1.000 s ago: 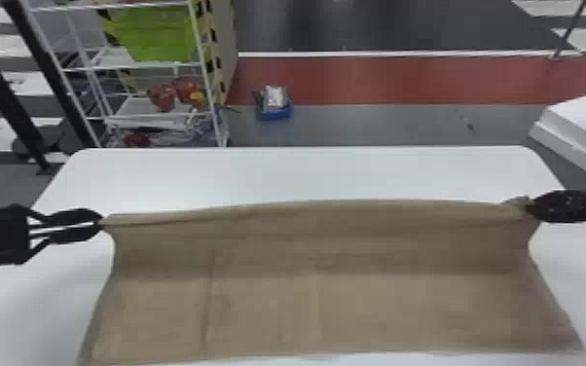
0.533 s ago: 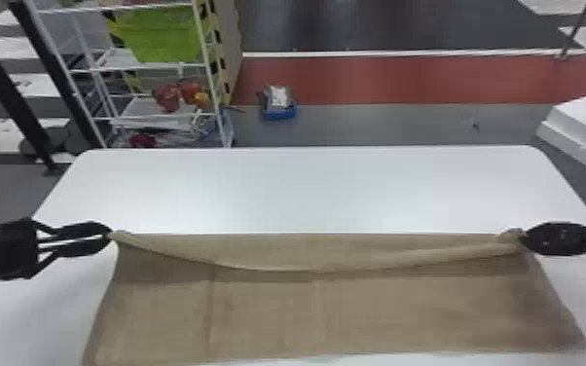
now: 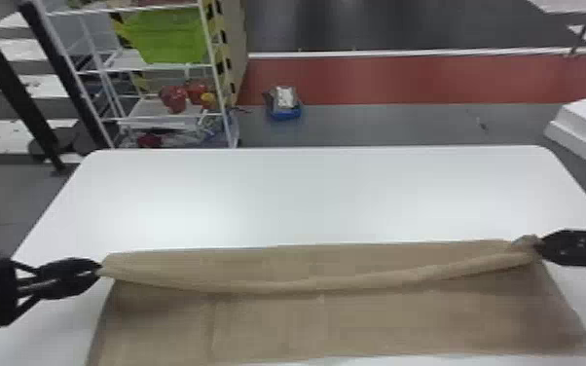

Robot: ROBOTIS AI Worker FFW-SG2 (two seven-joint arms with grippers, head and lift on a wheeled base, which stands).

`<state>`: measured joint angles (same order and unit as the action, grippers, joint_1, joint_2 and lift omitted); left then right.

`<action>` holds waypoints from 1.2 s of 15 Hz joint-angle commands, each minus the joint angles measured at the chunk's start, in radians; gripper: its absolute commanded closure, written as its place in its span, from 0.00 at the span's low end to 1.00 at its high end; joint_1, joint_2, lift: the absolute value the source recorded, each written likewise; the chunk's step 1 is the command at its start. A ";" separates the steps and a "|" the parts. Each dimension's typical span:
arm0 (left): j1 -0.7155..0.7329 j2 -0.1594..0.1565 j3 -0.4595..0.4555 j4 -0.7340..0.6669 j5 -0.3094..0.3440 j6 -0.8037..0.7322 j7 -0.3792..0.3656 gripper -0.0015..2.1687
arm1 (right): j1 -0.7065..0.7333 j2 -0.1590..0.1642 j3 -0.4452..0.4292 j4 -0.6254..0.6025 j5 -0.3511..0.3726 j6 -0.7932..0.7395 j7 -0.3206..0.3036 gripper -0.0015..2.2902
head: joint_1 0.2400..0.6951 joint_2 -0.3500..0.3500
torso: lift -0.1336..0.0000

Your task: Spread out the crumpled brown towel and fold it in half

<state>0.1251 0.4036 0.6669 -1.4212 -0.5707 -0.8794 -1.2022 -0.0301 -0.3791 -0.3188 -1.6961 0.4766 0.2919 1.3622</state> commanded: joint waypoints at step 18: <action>0.188 -0.055 0.161 -0.228 0.091 -0.109 -0.108 0.50 | 0.119 -0.007 -0.057 -0.157 -0.035 0.033 0.005 0.53 | 1.00 0.63 | 0.00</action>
<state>0.2788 0.3553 0.8016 -1.6205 -0.5163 -0.9856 -1.3016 0.0533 -0.3753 -0.3656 -1.8222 0.4594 0.3222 1.3622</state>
